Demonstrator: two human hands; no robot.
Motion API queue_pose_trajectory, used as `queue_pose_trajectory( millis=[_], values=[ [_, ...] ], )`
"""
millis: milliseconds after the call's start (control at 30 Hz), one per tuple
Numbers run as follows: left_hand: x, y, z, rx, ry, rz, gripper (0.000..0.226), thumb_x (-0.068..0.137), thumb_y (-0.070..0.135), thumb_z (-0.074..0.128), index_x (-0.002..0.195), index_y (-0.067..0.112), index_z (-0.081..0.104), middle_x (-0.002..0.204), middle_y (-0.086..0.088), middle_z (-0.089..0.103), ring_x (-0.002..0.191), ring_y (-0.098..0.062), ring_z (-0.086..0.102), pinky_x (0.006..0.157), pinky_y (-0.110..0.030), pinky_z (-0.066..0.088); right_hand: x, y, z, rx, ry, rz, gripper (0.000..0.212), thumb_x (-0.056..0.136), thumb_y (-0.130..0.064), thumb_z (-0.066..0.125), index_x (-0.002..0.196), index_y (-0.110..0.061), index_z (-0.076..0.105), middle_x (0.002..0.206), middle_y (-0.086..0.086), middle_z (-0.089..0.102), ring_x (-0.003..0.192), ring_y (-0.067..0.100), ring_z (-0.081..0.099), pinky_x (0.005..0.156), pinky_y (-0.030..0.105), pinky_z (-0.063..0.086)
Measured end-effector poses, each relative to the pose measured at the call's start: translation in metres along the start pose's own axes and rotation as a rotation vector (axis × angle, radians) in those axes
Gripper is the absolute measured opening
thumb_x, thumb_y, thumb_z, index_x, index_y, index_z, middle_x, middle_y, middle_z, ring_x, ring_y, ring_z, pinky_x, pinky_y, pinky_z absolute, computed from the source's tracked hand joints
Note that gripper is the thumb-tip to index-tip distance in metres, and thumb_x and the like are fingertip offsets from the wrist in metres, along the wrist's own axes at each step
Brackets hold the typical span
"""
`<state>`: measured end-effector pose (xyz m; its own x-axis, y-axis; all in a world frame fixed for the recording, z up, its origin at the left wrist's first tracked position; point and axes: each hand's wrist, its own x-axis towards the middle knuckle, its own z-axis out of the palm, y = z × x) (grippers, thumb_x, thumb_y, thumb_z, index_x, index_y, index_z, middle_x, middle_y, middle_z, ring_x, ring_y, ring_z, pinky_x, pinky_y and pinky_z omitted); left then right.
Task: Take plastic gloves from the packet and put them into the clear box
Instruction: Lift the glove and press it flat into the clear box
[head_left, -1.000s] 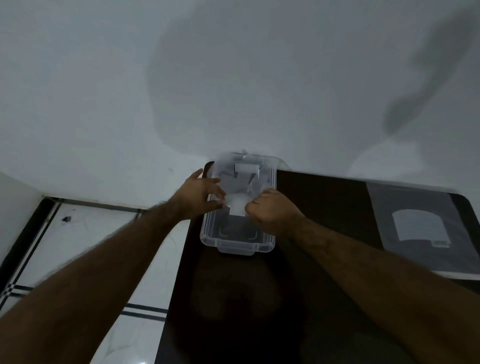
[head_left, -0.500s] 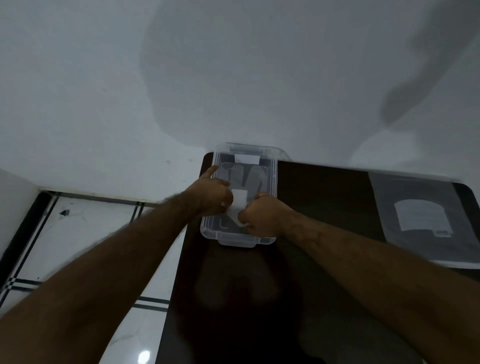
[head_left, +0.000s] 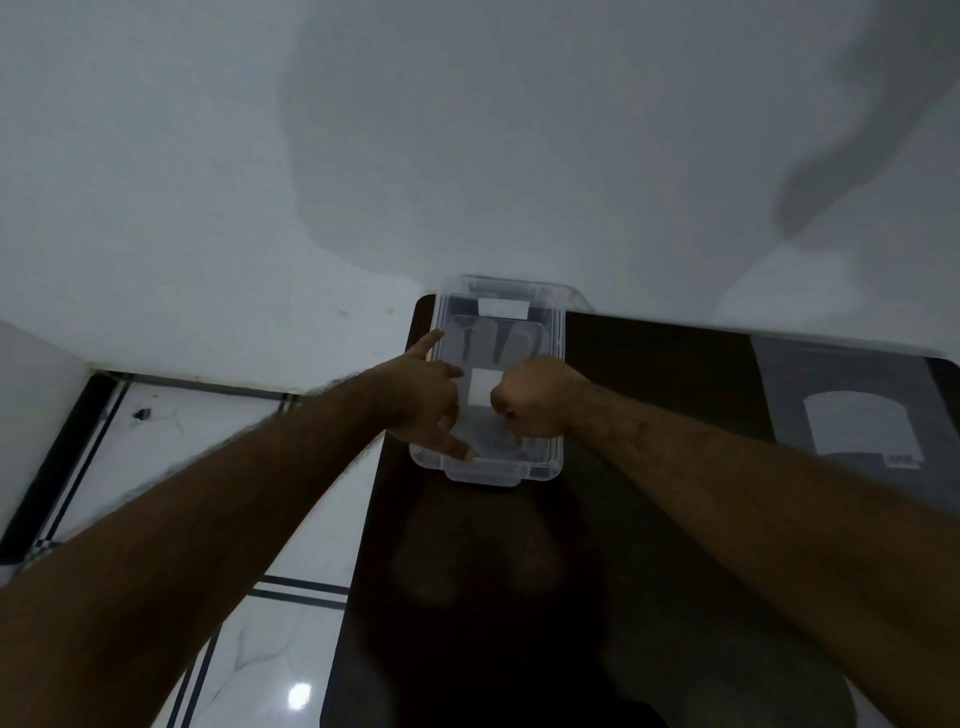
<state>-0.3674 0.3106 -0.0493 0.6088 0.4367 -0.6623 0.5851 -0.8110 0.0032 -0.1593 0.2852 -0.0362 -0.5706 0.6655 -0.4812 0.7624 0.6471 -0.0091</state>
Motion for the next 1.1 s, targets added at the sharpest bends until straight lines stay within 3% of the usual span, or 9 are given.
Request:
queue_pose_trajectory(
  millis=[133, 367, 467, 567, 733, 867, 933, 1033, 1100],
  values=[
    [-0.003, 0.010, 0.000, -0.016, -0.005, -0.006, 0.079, 0.096, 0.087, 0.026, 0.119, 0.032, 0.079, 0.148, 0.006, 0.065, 0.163, -0.021, 0.023, 0.120, -0.067, -0.028, 0.002, -0.007, 0.013, -0.113, -0.037, 0.041, 0.036, 0.098, -0.044, 0.064, 0.127, -0.023, 0.068, 0.115, 0.003, 0.069, 0.113, 0.026, 0.064, 0.109, 0.050, 0.043],
    [-0.003, 0.018, 0.010, 0.029, -0.050, 0.022, 0.081, 0.102, 0.080, 0.015, 0.124, 0.032, 0.077, 0.140, 0.008, 0.070, 0.161, -0.020, 0.027, 0.118, -0.067, -0.030, 0.007, -0.012, 0.024, -0.198, -0.032, 0.134, 0.043, 0.094, -0.051, 0.070, 0.127, -0.024, 0.067, 0.115, 0.003, 0.069, 0.114, 0.027, 0.064, 0.112, 0.052, 0.040],
    [-0.001, 0.015, 0.002, -0.035, 0.056, 0.032, 0.080, 0.103, 0.076, 0.012, 0.126, 0.034, 0.076, 0.137, 0.009, 0.072, 0.158, -0.018, 0.035, 0.122, -0.068, -0.024, 0.008, -0.009, 0.027, -0.147, 0.044, 0.142, 0.039, 0.095, -0.047, 0.070, 0.123, -0.021, 0.068, 0.111, 0.004, 0.069, 0.112, 0.028, 0.064, 0.113, 0.054, 0.037],
    [0.009, 0.002, -0.004, -0.037, 0.206, 0.001, 0.097, 0.097, 0.078, -0.006, 0.126, 0.033, 0.076, 0.133, 0.011, 0.074, 0.158, -0.020, 0.036, 0.124, -0.069, -0.019, 0.007, -0.011, 0.027, -0.099, 0.081, 0.124, 0.039, 0.102, -0.051, 0.058, 0.126, -0.021, 0.065, 0.113, 0.004, 0.069, 0.113, 0.029, 0.064, 0.113, 0.053, 0.036],
    [0.031, -0.006, -0.010, 0.095, 0.175, -0.150, 0.078, 0.106, 0.072, 0.012, 0.130, 0.029, 0.073, 0.144, 0.003, 0.069, 0.159, -0.026, 0.035, 0.122, -0.071, -0.021, 0.012, -0.020, 0.029, -0.205, 0.011, 0.126, 0.047, 0.103, -0.051, 0.055, 0.140, -0.021, 0.058, 0.125, 0.003, 0.069, 0.120, 0.029, 0.063, 0.114, 0.054, 0.036],
    [0.040, -0.009, -0.007, 0.134, 0.147, -0.170, 0.083, 0.104, 0.075, 0.010, 0.120, 0.029, 0.077, 0.119, 0.002, 0.079, 0.141, -0.025, 0.057, 0.120, -0.073, -0.022, 0.015, -0.018, 0.031, -0.209, 0.000, 0.106, 0.048, 0.103, -0.043, 0.058, 0.144, -0.019, 0.056, 0.133, 0.007, 0.068, 0.127, 0.032, 0.061, 0.121, 0.061, 0.028],
    [0.042, -0.013, -0.010, 0.108, 0.194, -0.165, 0.082, 0.105, 0.075, 0.011, 0.116, 0.028, 0.078, 0.115, 0.003, 0.080, 0.138, -0.023, 0.059, 0.122, -0.074, -0.019, 0.014, -0.016, 0.028, -0.232, -0.025, 0.087, 0.046, 0.105, -0.040, 0.056, 0.146, -0.019, 0.055, 0.138, 0.010, 0.065, 0.130, 0.036, 0.059, 0.122, 0.064, 0.025],
    [0.045, -0.018, -0.022, 0.070, 0.268, -0.140, 0.066, 0.111, 0.062, 0.020, 0.113, 0.028, 0.077, 0.119, 0.005, 0.078, 0.139, -0.022, 0.058, 0.125, -0.075, -0.006, 0.011, -0.013, 0.022, -0.203, -0.042, 0.085, 0.047, 0.106, -0.045, 0.052, 0.146, -0.020, 0.056, 0.143, 0.012, 0.061, 0.131, 0.038, 0.056, 0.121, 0.064, 0.025],
    [0.050, -0.024, -0.031, 0.083, 0.299, -0.141, 0.045, 0.111, 0.050, 0.037, 0.128, 0.027, 0.071, 0.134, 0.005, 0.074, 0.145, -0.024, 0.053, 0.126, -0.075, -0.002, 0.010, -0.012, 0.021, -0.172, -0.030, 0.067, 0.050, 0.106, -0.049, 0.049, 0.146, -0.020, 0.055, 0.144, 0.012, 0.059, 0.130, 0.038, 0.056, 0.120, 0.062, 0.027]
  ],
)
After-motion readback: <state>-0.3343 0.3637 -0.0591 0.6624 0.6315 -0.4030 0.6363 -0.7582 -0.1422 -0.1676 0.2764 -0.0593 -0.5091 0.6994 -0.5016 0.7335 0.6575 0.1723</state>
